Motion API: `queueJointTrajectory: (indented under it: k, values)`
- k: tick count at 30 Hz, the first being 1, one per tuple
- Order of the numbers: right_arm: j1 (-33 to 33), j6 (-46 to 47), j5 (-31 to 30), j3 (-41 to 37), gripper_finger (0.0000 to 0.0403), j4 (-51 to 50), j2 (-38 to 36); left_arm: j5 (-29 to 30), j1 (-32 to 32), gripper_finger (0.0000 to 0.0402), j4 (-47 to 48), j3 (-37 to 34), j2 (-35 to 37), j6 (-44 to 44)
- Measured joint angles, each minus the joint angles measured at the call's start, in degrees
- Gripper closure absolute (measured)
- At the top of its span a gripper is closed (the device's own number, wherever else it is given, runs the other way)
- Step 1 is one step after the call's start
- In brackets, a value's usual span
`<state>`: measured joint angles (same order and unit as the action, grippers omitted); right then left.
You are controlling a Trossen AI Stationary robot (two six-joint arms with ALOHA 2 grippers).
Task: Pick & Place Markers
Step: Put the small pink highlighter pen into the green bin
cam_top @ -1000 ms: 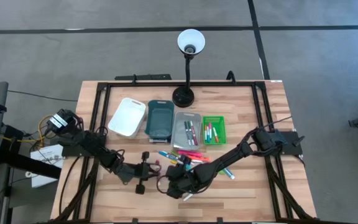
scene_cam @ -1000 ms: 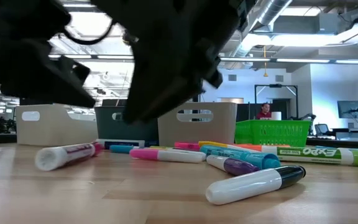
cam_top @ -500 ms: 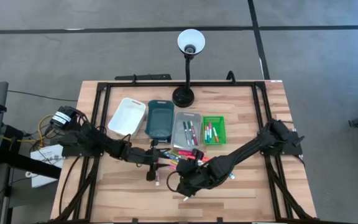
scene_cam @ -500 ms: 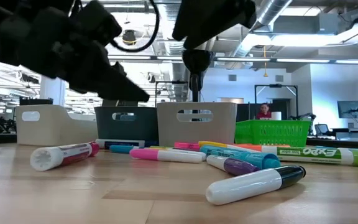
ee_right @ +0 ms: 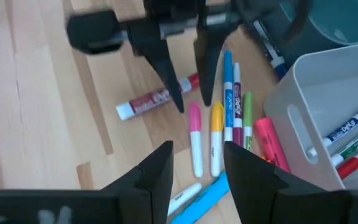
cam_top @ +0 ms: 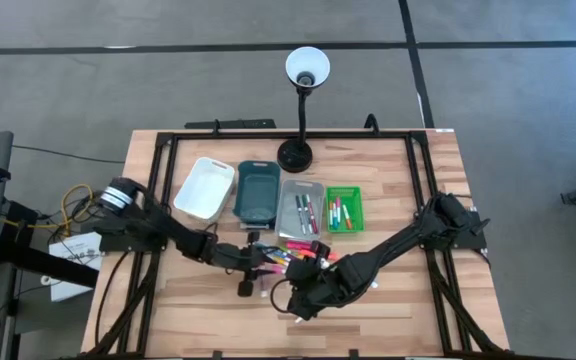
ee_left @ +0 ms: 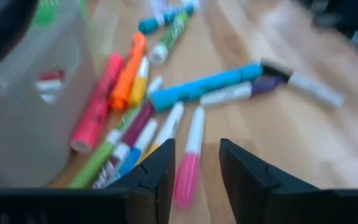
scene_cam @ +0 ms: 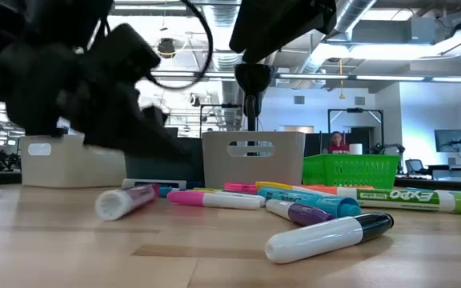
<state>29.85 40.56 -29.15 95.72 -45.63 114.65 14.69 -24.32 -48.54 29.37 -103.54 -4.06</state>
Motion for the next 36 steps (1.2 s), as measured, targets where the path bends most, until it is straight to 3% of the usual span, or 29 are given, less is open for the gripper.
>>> queueJointTrajectory:
  k: [8, 17, 28, 33, 36]
  values:
    - [0.0, 0.0, 0.0, 0.0, 0.0271, 0.2, 0.0, -1.6, 0.4, 0.0281, -0.4, 3.9, -6.1, 0.8]
    - [0.0, 0.0, 0.1, 0.0, 0.0271, 0.2, 0.0, -5.9, 1.8, 0.0281, 2.3, 4.6, -6.3, -1.1]
    - [0.1, 0.1, 1.1, 0.0, 0.0272, 0.2, 0.0, -7.4, 2.7, 0.0282, 23.2, 6.4, 9.9, -2.6]
    - [0.8, 0.8, 3.4, 1.3, 0.0272, -2.7, 0.0, -9.7, 4.3, 0.0282, 42.0, 14.5, 8.8, -5.1]
    - [1.7, 3.0, 3.2, 3.2, 0.0272, -7.0, -0.2, -9.8, 4.9, 0.0282, 46.0, 18.0, 6.7, -4.1]
